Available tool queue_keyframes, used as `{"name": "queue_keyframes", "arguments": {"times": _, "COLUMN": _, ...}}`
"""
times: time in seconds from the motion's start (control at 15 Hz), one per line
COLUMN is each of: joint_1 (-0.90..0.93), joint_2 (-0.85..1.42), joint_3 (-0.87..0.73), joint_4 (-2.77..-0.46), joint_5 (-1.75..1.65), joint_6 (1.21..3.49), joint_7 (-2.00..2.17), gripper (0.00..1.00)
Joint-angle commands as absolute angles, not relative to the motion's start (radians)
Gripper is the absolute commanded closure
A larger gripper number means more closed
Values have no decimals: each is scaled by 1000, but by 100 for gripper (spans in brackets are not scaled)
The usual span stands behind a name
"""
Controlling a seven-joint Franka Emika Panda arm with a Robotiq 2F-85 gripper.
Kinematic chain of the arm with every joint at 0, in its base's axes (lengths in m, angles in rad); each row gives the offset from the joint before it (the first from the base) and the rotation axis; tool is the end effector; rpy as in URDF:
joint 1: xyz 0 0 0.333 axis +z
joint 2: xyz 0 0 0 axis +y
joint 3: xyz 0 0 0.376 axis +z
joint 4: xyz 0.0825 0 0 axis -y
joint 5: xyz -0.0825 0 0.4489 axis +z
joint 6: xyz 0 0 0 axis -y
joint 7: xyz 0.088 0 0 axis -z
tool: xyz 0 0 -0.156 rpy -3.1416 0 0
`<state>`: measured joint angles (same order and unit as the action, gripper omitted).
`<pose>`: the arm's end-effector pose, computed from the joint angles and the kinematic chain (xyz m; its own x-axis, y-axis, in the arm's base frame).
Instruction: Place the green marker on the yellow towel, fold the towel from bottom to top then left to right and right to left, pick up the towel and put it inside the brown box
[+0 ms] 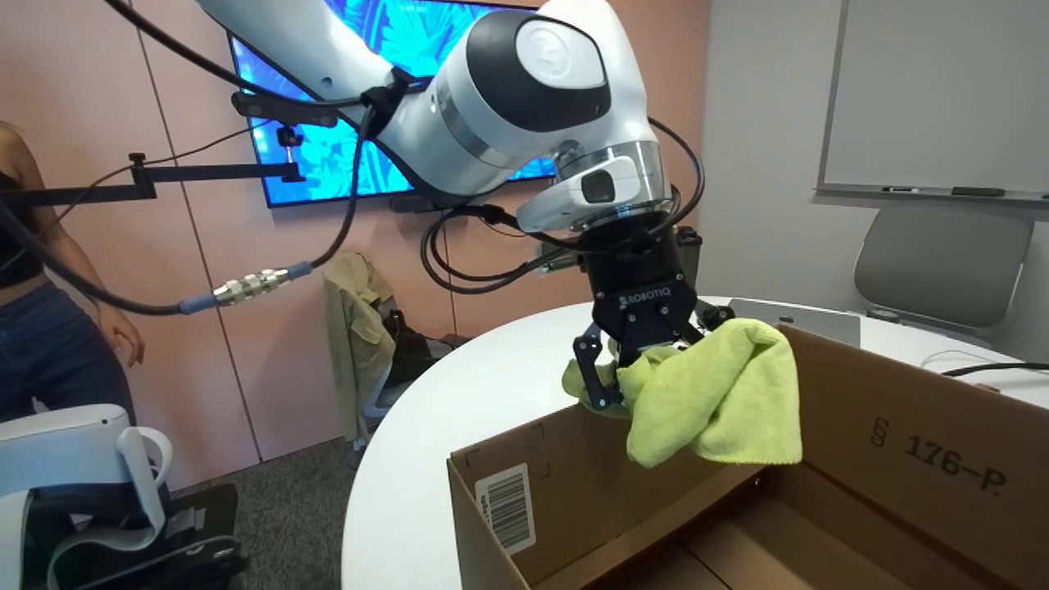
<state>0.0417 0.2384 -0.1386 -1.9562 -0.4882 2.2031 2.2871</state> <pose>0.6697 -0.0971 0.3380 -0.5001 -0.7943 0.3449 -0.8655 0.4459 -0.2281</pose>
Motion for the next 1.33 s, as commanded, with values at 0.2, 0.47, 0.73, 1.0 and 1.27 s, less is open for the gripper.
{"name": "queue_keyframes", "arguments": {"times": 0.2, "joint_1": -4, "joint_2": 275, "joint_3": -171, "joint_4": -1934, "joint_5": -434, "joint_6": 2190, "joint_7": 2409, "gripper": 96}}
{"name": "queue_keyframes", "arguments": {"times": 0.47, "joint_1": -14, "joint_2": 304, "joint_3": -175, "joint_4": -1932, "joint_5": -426, "joint_6": 2196, "joint_7": 2415, "gripper": 70}}
{"name": "queue_keyframes", "arguments": {"times": 0.73, "joint_1": -9, "joint_2": 317, "joint_3": -175, "joint_4": -1938, "joint_5": -432, "joint_6": 2187, "joint_7": 2404, "gripper": 44}}
{"name": "queue_keyframes", "arguments": {"times": 1.0, "joint_1": 1, "joint_2": 301, "joint_3": -176, "joint_4": -1958, "joint_5": -444, "joint_6": 2185, "joint_7": 2409, "gripper": 14}}
{"name": "queue_keyframes", "arguments": {"times": 1.27, "joint_1": 23, "joint_2": 249, "joint_3": -138, "joint_4": -2000, "joint_5": -457, "joint_6": 2211, "joint_7": 2305, "gripper": 0}}
